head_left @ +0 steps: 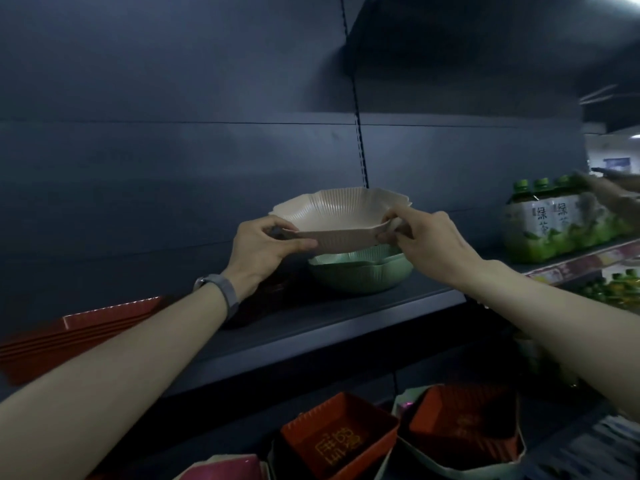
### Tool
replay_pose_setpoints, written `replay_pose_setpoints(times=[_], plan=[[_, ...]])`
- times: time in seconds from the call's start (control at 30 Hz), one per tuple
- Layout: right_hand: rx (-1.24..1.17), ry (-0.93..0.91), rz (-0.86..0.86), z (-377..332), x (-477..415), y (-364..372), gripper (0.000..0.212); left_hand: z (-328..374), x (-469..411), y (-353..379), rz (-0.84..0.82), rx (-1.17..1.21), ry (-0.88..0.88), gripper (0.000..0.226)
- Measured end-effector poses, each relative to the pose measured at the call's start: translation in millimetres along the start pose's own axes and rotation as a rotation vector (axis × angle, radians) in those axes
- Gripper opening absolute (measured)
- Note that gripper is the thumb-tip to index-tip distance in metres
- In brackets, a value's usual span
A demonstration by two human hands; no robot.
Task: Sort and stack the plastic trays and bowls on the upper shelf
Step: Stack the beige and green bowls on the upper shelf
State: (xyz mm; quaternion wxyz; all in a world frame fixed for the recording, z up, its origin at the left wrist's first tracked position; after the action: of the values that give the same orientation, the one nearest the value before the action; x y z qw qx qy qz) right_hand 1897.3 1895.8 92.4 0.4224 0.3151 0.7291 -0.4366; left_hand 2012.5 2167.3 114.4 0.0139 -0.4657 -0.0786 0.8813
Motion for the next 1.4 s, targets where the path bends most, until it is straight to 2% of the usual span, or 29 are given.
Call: replay_pose_setpoints(times=[0.1,0.27,0.53,0.67,0.9,1.03,1.2,1.33,1.4], plan=[[0.034,0.026,-0.024,16,-2,1,0.004,-5,-10,17,-0.027,-0.006,-0.012,0.045],[0.098,0.112,-0.065,32,-3,10,0.015,-22,-19,42,-0.074,0.008,-0.082,0.057],[0.112,0.233,-0.104,51,-5,23,0.023,-49,-22,71,-0.085,-0.035,-0.134,0.049],[0.161,0.285,-0.140,49,-9,30,0.028,-58,-24,76,-0.109,-0.126,-0.179,0.029],[0.311,0.271,-0.166,42,-11,43,0.024,-60,-21,80,-0.224,-0.432,-0.188,0.022],[0.391,0.278,-0.227,39,-5,45,0.025,-57,-15,81,-0.221,-0.486,-0.218,0.024],[0.322,0.309,-0.304,42,11,45,0.032,-50,-5,84,-0.261,-0.488,-0.261,0.030],[0.263,0.330,-0.250,45,16,45,0.039,-44,3,88,-0.280,-0.493,-0.233,0.029],[0.193,0.356,-0.226,49,17,46,0.036,-42,7,90,-0.283,-0.478,-0.249,0.029]])
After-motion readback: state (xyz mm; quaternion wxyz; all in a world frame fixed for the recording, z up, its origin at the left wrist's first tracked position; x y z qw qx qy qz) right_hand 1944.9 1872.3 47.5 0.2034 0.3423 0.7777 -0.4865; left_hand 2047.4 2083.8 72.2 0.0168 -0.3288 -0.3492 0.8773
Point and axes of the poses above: each hand's wrist, its own x-axis away from the middle knuckle, its own y-axis out of the palm, z = x × y, the point moved 2 cm from there along -x, towards the middle knuckle, and after that the axes turned 5 degrees about z, right-handed, at the moved point
